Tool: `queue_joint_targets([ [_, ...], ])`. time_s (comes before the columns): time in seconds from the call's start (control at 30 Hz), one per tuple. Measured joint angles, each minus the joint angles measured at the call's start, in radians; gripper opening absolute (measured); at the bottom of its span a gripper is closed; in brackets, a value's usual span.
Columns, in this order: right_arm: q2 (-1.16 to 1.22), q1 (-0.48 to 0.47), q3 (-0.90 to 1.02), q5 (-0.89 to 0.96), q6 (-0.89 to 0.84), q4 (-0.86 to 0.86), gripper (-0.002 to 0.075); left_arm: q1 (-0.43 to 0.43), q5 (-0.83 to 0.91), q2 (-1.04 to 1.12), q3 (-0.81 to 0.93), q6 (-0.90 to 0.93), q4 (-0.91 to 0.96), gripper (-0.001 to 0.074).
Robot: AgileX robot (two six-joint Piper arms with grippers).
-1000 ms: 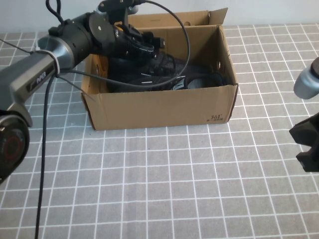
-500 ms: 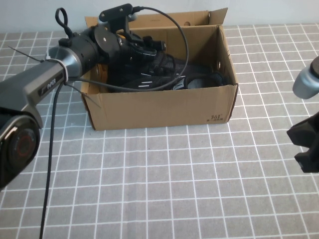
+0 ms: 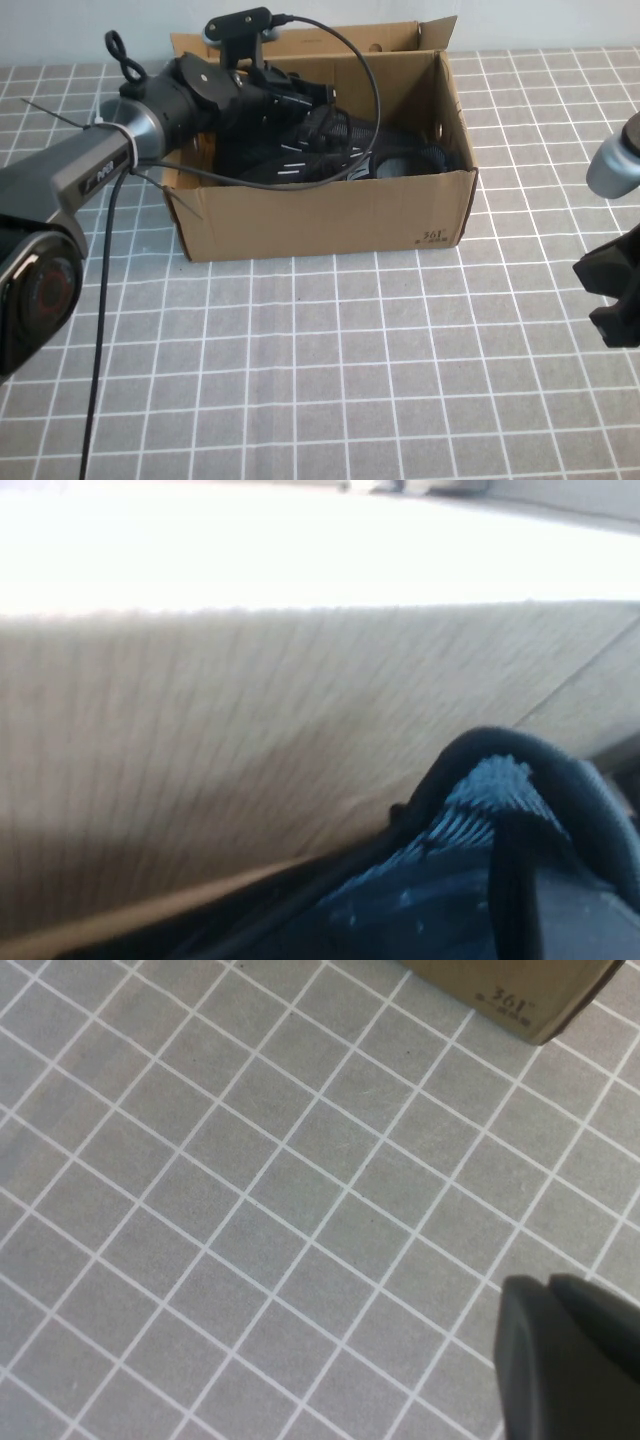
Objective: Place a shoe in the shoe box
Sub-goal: Adjust the shoe
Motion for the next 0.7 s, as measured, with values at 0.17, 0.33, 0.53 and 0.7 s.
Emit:
queue_joint_targets([
  [0.17, 0.0, 0.0, 0.0, 0.0, 0.0, 0.007, -0.0016, 0.0, -0.008, 0.002, 0.0, 0.297, -0.268, 0.0001],
  [0.33, 0.0, 0.0, 0.0, 0.0, 0.0, 0.025, -0.0016, 0.0, -0.009, 0.009, 0.002, 0.585, -0.546, 0.0001],
  [0.53, 0.0, 0.0, 0.0, 0.0, 0.0, 0.033, -0.0016, 0.0, -0.003, 0.012, 0.003, 0.747, -0.672, 0.0001],
  [0.7, 0.0, 0.0, 0.0, 0.0, 0.0, 0.035, -0.0016, 0.0, 0.005, 0.015, 0.003, 0.789, -0.673, 0.002],
])
